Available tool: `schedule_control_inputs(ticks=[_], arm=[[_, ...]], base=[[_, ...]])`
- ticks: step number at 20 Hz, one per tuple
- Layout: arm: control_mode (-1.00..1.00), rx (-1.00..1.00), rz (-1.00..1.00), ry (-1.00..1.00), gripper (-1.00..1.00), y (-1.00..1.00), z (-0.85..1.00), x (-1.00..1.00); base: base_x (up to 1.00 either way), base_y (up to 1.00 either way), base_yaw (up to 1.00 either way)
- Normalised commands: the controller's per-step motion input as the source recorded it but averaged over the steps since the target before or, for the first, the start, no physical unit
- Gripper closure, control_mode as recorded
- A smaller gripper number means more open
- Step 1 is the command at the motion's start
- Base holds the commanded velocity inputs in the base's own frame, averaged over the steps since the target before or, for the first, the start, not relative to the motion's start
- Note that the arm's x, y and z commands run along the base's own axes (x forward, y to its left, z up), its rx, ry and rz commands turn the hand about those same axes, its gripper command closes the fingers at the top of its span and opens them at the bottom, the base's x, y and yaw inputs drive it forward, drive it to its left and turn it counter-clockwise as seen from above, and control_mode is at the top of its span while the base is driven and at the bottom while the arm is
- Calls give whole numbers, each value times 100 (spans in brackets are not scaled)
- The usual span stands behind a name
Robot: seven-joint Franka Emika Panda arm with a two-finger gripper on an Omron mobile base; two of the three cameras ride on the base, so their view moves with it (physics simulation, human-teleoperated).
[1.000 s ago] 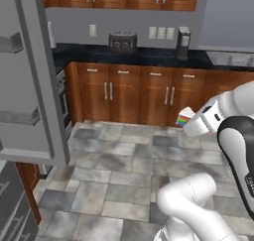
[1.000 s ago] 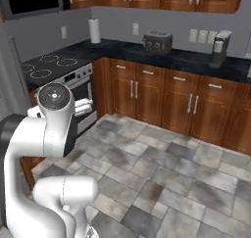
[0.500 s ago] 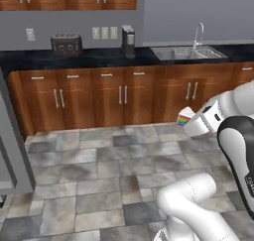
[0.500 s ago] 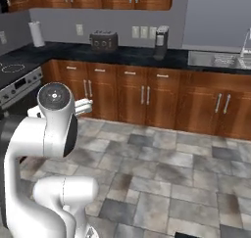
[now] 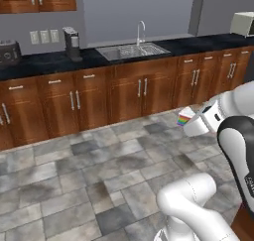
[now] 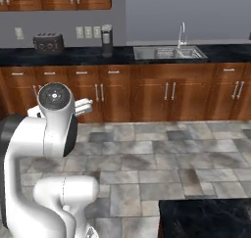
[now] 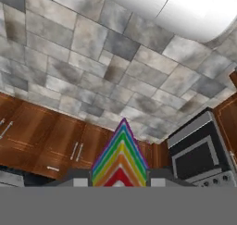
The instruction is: Take the cake and cupcake from the fridge and place them on the empty tray on the dining counter.
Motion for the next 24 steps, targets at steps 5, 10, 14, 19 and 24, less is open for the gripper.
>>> schedule_control_inputs(ticks=[5, 10, 14, 19, 24], arm=[[100, 0, 0, 0, 100, 0, 0, 0], [100, 0, 0, 0, 100, 0, 0, 0], [100, 0, 0, 0, 100, 0, 0, 0], [100, 0, 0, 0, 100, 0, 0, 0], [100, 0, 0, 0, 100, 0, 0, 0]], base=[[-25, 0, -47], [-32, 0, -46], [-25, 0, -43], [-17, 0, -41], [-10, 0, -43]])
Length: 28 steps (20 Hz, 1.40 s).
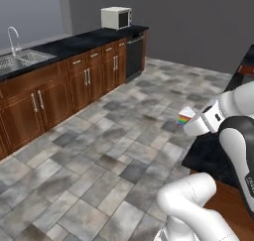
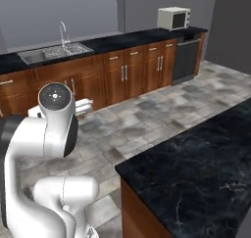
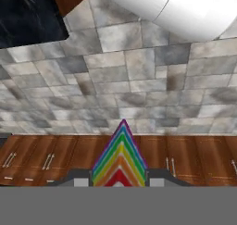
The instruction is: Take the cake and cupcake from the fridge and place them on the empty tray on the dining counter.
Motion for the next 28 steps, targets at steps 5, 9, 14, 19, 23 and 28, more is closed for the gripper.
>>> schedule_control_inputs(ticks=[5, 9, 14, 19, 23, 28], arm=[[100, 0, 0, 0, 100, 0, 0, 0], [100, 0, 0, 0, 100, 0, 0, 0], [100, 0, 0, 0, 100, 0, 0, 0], [100, 0, 0, 0, 100, 0, 0, 0], [100, 0, 0, 0, 100, 0, 0, 0], [100, 0, 0, 0, 100, 0, 0, 0]], base=[[-13, 0, -44], [-20, -6, -46], [-25, -20, -48], [-32, -15, -45], [-28, -21, -39], [-22, -29, -37]])
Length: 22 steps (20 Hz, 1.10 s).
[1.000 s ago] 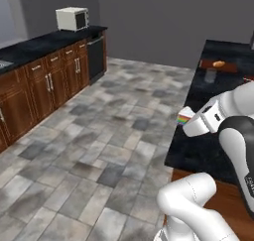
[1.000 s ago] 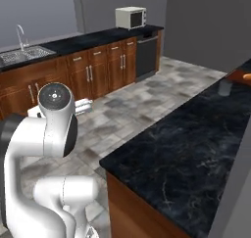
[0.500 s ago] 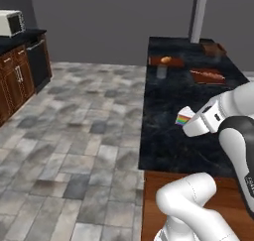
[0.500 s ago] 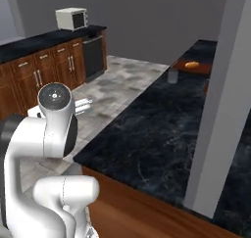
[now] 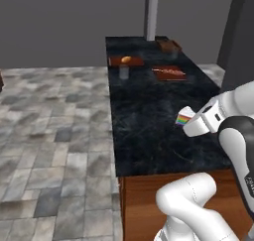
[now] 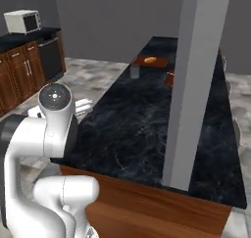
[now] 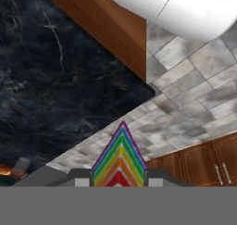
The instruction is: Take the cake and cupcake from the fridge and place them on the empty tray on the dining counter.
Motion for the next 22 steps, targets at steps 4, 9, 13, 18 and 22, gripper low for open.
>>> schedule_control_inputs(ticks=[4, 9, 13, 18, 22], arm=[[100, 0, 0, 0, 100, 0, 0, 0], [100, 0, 0, 0, 100, 0, 0, 0], [100, 0, 0, 0, 100, 0, 0, 0], [100, 0, 0, 0, 100, 0, 0, 0], [100, 0, 0, 0, 100, 0, 0, 0]], base=[[-1, -35, -36], [2, -47, -30], [18, -53, -26], [28, -55, -21], [32, -49, -19]])
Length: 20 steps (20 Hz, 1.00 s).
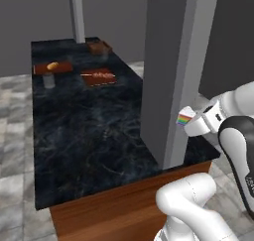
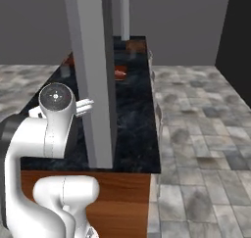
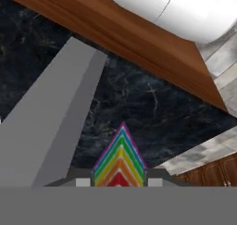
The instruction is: Take the cake and cupcake from the fridge and place them on the empty tray on the dining counter.
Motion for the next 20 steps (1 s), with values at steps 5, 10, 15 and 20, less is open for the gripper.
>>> schedule_control_inputs(ticks=[5, 10, 15, 20], arm=[[100, 0, 0, 0, 100, 0, 0, 0], [100, 0, 0, 0, 100, 0, 0, 0], [100, 0, 0, 0, 100, 0, 0, 0], [100, 0, 0, 0, 100, 0, 0, 0]], base=[[32, -48, -20], [34, -49, -18], [45, -42, -13], [49, -46, -8]])
